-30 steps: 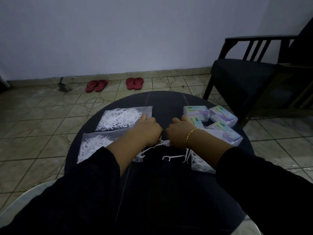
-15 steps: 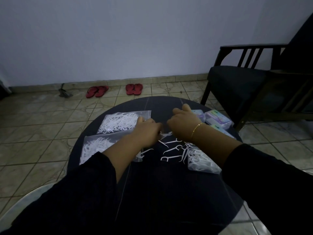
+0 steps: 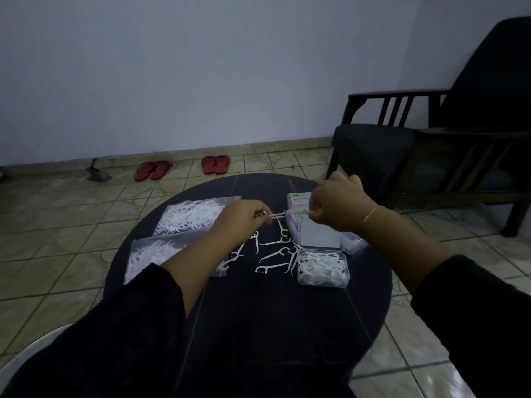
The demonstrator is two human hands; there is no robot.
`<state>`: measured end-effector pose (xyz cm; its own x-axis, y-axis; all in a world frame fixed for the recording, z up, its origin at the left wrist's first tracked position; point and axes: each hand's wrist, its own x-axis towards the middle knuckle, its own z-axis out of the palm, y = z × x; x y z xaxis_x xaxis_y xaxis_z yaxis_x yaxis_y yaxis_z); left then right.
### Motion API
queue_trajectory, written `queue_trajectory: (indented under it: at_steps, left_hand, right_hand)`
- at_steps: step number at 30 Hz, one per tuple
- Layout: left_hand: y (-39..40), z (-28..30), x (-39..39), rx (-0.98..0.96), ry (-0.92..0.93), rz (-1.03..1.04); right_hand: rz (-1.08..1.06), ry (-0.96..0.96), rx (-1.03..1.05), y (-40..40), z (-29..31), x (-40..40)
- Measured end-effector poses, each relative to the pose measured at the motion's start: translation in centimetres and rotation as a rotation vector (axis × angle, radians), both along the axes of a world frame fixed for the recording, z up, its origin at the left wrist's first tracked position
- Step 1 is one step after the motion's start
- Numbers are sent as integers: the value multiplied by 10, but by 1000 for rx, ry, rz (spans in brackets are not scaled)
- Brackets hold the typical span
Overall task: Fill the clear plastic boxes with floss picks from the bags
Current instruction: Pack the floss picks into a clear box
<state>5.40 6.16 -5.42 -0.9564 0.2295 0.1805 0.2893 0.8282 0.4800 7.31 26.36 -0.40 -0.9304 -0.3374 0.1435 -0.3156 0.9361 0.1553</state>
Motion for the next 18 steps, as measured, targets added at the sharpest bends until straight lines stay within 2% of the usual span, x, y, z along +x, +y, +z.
queue_trajectory:
  at_steps: [4,10,15,18]
  left_hand:
    - [4,-4,5,-30,-32,8]
    - [15,-6,15,-9,-63,-13]
    - [39,-4,25,-60,-112,-93]
    - [52,-4,28,-122,-116,-140]
  right_hand:
    - [-87,-130,-95,20,-10,9]
    - [-140,-259,-23,30,-40,18]
    - [-177,-368,-107,31,-56,15]
    - [-155,-400,-226,37,-59,16]
